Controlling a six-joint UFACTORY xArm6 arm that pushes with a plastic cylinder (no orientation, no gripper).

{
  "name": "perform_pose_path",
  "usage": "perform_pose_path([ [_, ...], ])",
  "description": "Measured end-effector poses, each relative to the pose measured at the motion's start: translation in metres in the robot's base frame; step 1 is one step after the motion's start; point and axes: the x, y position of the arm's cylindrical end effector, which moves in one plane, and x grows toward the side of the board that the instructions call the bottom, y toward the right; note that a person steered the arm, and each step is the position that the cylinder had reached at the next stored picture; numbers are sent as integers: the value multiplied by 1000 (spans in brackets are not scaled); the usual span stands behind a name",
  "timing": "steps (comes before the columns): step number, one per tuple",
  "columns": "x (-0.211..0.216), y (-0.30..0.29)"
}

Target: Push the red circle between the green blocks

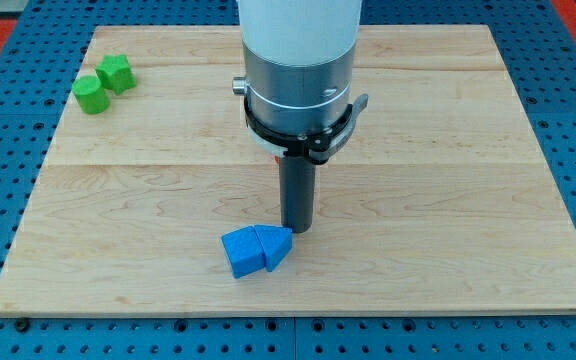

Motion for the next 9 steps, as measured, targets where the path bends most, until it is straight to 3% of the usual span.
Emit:
perform_pose_path([
  [2,0,49],
  [4,-67,34],
  [6,-167,-102],
  [7,-184,-149],
  [8,-166,-182],
  [9,-206,-249],
])
